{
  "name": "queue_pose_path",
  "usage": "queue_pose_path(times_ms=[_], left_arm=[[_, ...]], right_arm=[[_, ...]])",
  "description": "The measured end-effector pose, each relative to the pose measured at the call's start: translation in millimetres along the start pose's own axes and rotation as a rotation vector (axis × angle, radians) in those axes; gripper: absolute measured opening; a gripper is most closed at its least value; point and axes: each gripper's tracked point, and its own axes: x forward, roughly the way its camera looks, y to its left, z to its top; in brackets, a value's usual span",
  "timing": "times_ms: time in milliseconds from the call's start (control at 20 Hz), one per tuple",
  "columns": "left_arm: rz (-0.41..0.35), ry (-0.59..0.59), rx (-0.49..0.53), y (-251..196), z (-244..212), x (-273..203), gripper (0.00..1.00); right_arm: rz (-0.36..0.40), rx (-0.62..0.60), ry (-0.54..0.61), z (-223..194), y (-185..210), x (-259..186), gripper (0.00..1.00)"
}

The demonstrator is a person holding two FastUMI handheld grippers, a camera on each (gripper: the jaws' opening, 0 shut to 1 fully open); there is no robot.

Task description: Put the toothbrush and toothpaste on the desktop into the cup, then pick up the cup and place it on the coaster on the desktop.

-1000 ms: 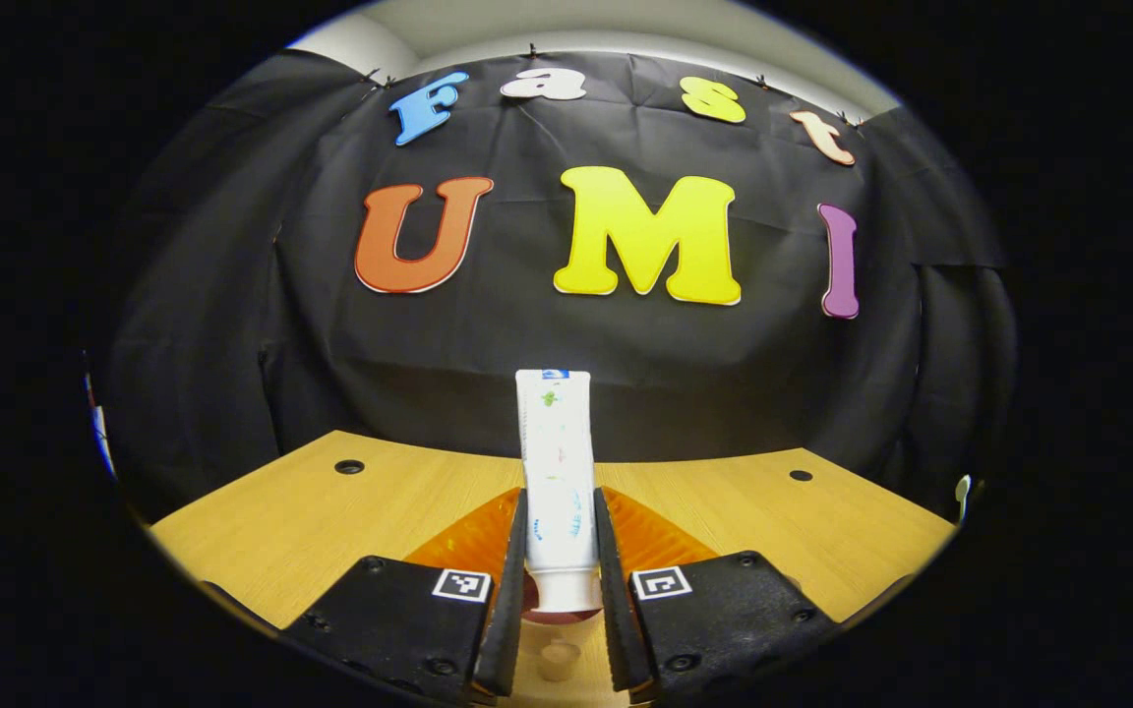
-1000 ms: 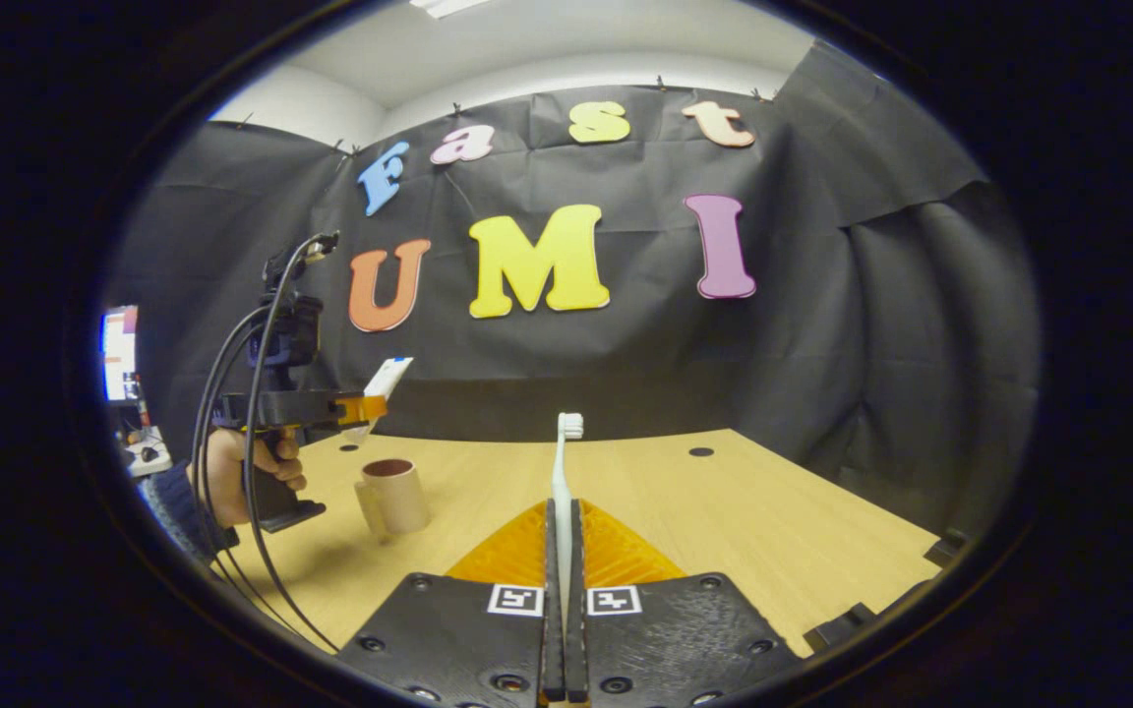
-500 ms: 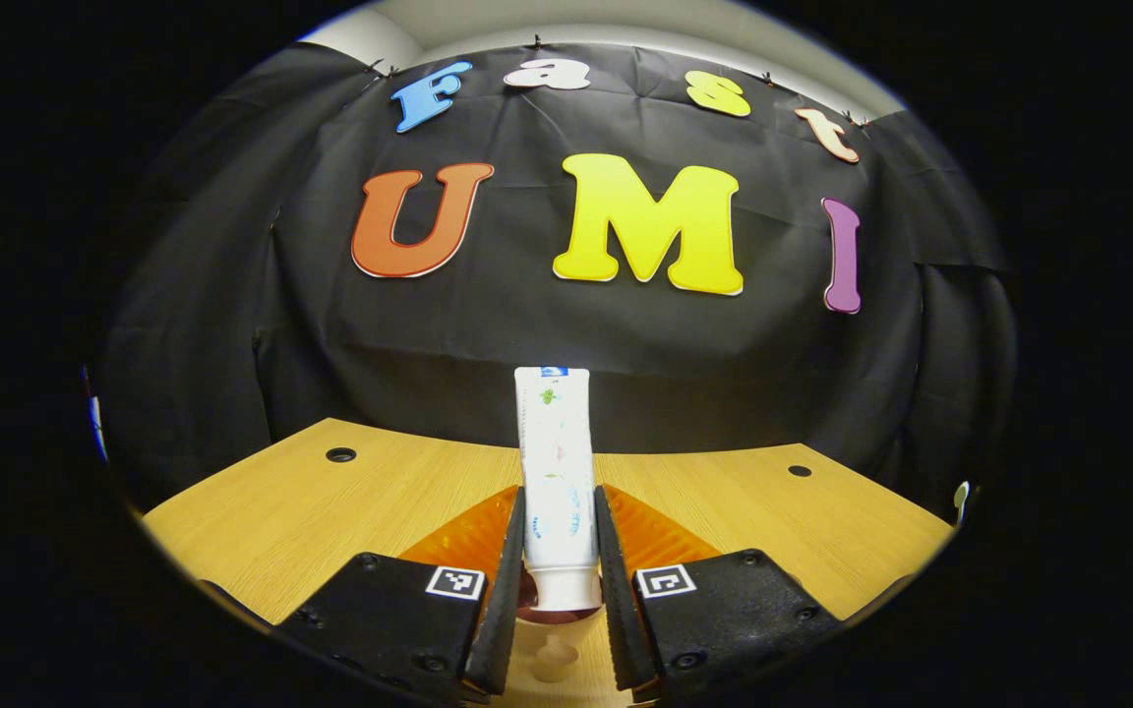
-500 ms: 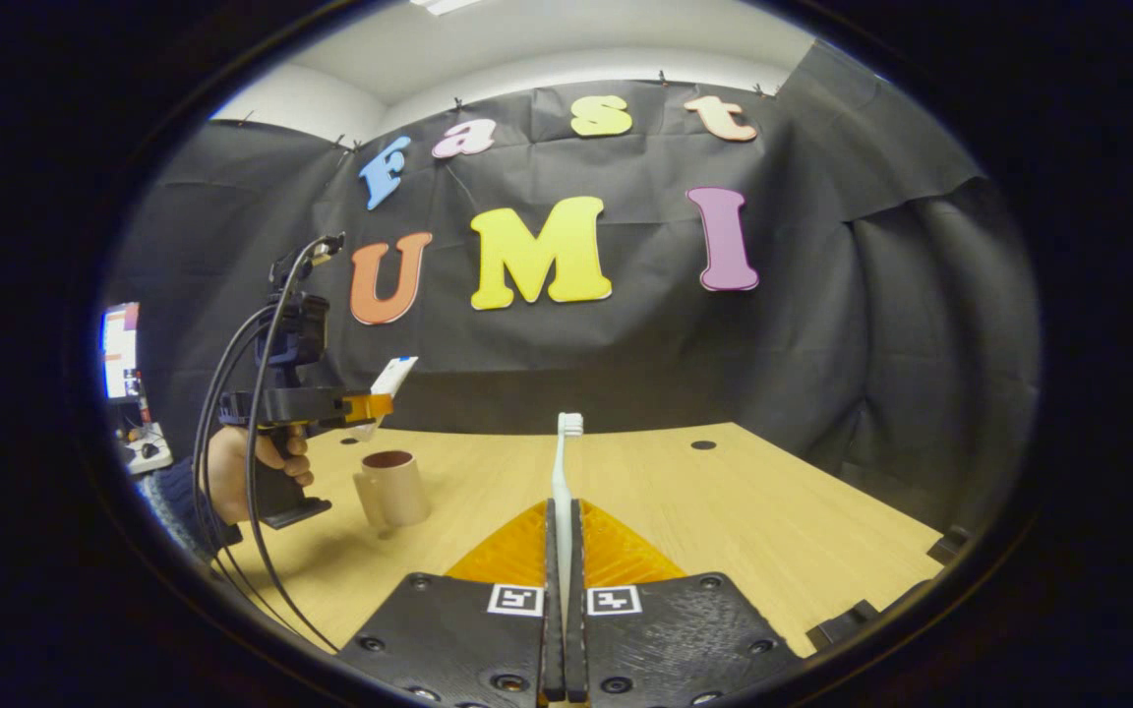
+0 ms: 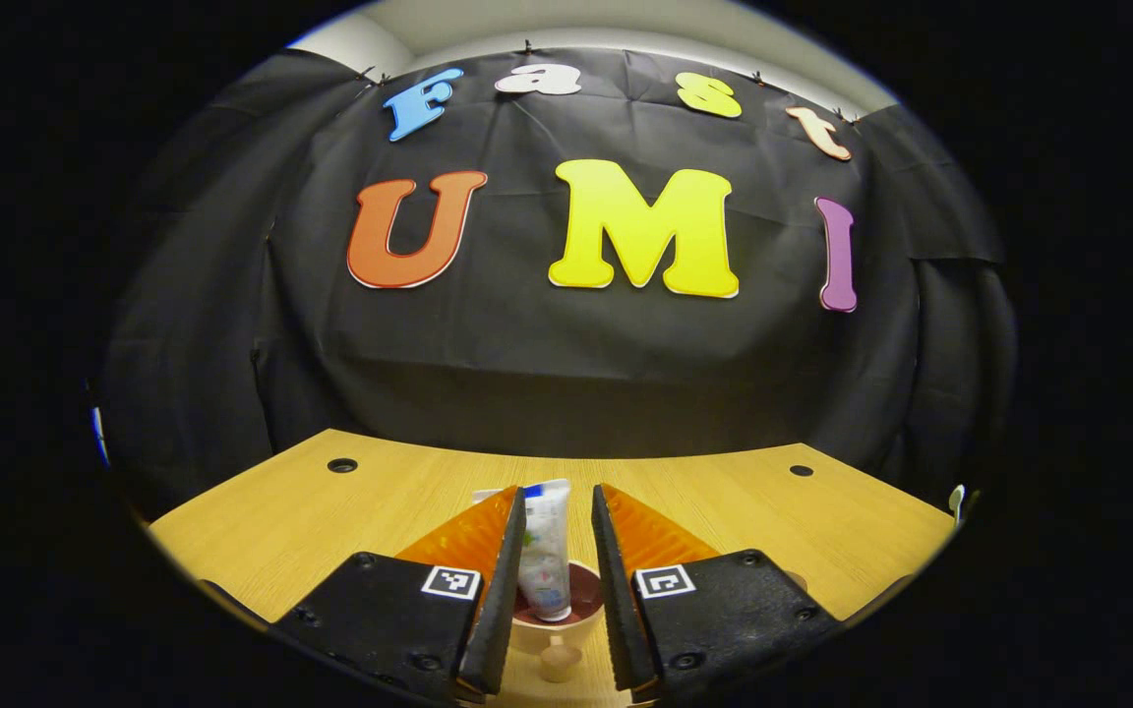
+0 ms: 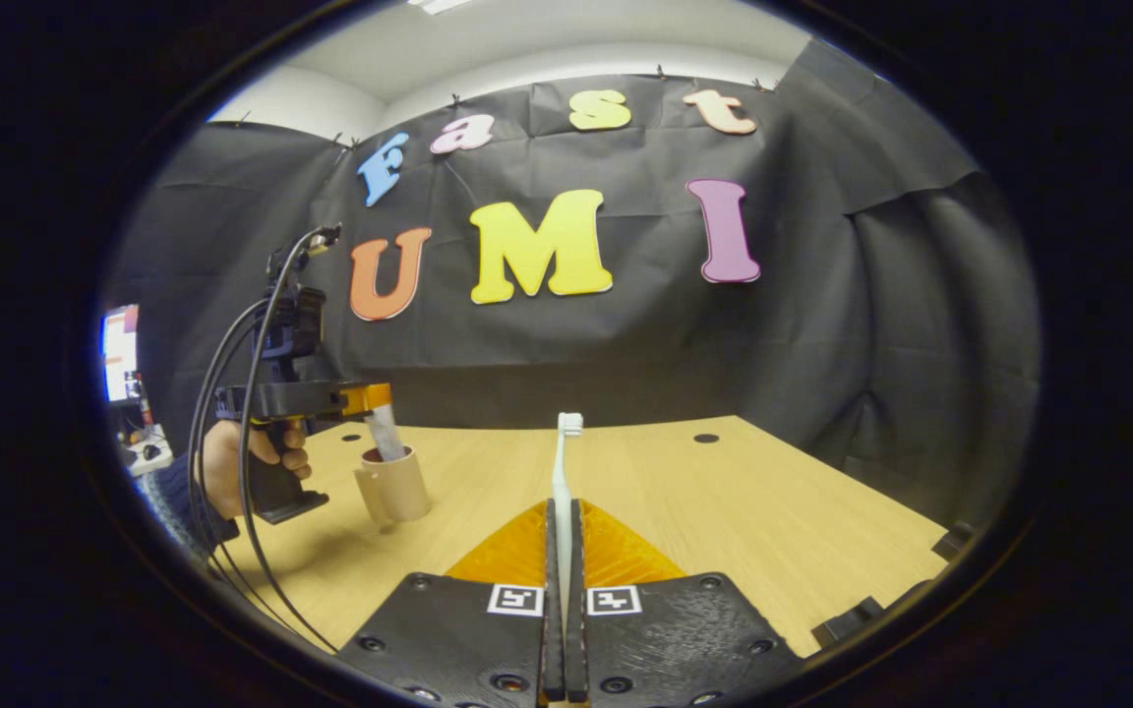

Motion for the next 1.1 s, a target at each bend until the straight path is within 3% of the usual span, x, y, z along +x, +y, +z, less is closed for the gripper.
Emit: queue_pose_path(times_ms=[200,300,400,550,600,650,700,1100], left_arm=[[0.0,-0.01,-0.002,0,2,-7,0.43],[0.007,0.002,-0.001,2,0,-9,0.51],[0.028,-0.004,-0.001,9,2,-14,0.67],[0.016,-0.02,-0.017,11,4,-23,0.8],[0.007,-0.015,-0.021,11,3,-26,0.92],[0.013,-0.011,-0.02,16,0,-30,0.85],[0.023,-0.01,-0.012,20,-3,-35,1.0],[0.031,0.042,-0.003,46,-34,-77,1.0]], right_arm=[[0.001,-0.006,-0.001,0,1,0,0.01],[0.002,-0.009,0.003,-1,3,1,0.02],[0.007,-0.009,0.004,-1,6,2,0.01],[0.024,-0.016,-0.008,7,14,7,0.01],[0.026,-0.021,-0.011,9,16,11,0.01],[0.03,-0.021,-0.007,14,20,14,0.01],[0.032,-0.018,-0.01,19,25,19,0.01],[0.115,-0.009,-0.08,82,101,77,0.02]])
